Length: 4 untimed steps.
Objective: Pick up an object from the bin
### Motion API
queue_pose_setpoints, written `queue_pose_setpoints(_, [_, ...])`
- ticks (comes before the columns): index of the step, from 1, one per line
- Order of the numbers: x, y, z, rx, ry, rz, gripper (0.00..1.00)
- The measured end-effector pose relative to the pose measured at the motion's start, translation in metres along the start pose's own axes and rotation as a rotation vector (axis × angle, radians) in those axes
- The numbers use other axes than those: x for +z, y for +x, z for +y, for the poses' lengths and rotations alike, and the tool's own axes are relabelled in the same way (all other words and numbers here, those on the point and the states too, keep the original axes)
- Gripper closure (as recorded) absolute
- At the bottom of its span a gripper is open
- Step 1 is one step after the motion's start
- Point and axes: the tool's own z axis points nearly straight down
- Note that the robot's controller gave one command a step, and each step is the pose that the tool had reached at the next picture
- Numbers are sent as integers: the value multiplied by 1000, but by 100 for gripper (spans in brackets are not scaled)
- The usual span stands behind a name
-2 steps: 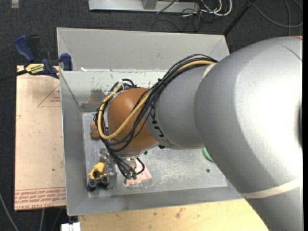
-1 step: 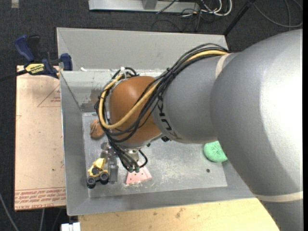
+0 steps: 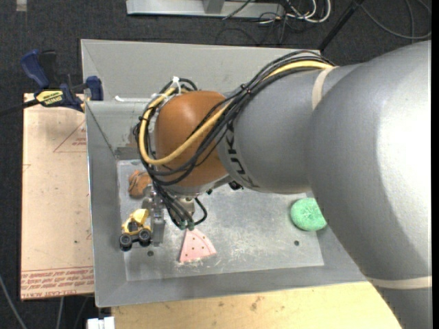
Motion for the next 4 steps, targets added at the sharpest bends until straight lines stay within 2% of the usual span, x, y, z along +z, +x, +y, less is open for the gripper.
queue_pose_setpoints(1, [36, 25, 1, 84, 11, 12, 100])
queue_pose_setpoints(2, [31, -6, 2, 44, 12, 17, 100])
queue_pose_setpoints(3, [24, -52, 3, 15, 4, 6, 100])
queue_pose_setpoints(4, [10, 5, 4, 128, 5, 12, 0])
